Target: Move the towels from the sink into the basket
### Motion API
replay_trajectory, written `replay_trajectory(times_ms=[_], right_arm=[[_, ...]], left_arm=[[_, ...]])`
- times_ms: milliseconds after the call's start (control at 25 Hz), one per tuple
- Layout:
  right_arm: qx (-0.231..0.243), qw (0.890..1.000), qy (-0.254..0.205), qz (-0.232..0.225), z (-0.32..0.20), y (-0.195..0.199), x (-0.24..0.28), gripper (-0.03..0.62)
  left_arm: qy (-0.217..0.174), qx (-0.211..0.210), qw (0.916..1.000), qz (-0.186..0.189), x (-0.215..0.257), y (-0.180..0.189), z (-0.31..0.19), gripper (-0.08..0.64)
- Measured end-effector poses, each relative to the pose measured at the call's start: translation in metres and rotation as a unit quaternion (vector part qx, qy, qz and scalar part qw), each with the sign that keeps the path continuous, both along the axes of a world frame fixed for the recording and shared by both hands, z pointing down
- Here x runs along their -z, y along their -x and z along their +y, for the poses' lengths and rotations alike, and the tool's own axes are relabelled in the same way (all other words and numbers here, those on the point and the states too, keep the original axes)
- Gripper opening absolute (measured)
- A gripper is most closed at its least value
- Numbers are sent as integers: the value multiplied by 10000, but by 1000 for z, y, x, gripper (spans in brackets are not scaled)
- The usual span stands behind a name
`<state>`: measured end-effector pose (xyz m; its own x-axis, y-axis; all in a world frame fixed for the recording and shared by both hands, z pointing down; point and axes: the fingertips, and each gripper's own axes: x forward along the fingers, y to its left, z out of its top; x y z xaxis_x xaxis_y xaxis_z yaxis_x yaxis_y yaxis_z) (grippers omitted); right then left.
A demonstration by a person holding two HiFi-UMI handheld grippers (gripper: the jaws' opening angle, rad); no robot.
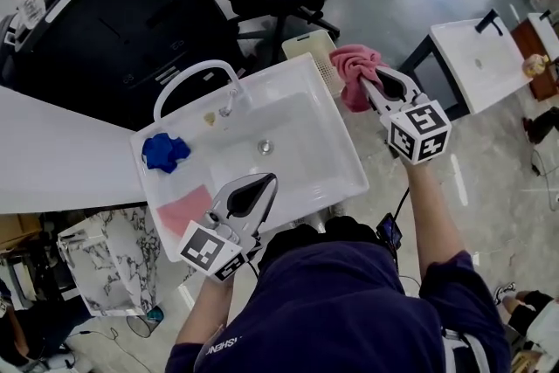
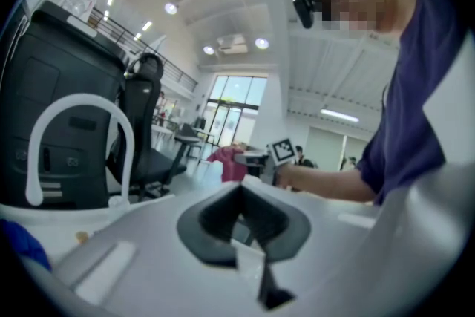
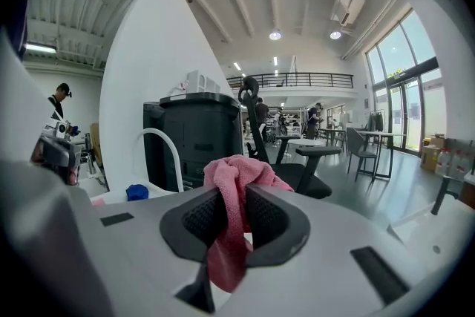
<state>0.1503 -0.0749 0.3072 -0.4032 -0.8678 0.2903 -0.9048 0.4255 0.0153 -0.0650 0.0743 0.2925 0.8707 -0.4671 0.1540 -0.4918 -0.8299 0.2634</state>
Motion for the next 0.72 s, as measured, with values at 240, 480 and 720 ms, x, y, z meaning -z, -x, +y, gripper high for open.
replay_trajectory(times_ms=[240,480,720], right_arm=[[-64,10000,44,4,-32,-15,-10,64],[49,9998,164,-53,-80,-40,-32,64],[304,9990,309,-47,-133,-55,-58,64]], left_arm=[[116,87,9999,-88,-7,-2,-10,3],[319,503,9979,-255,-20,-12,-29,3],[558,912,9936,-366,-33,-32,-52,3]])
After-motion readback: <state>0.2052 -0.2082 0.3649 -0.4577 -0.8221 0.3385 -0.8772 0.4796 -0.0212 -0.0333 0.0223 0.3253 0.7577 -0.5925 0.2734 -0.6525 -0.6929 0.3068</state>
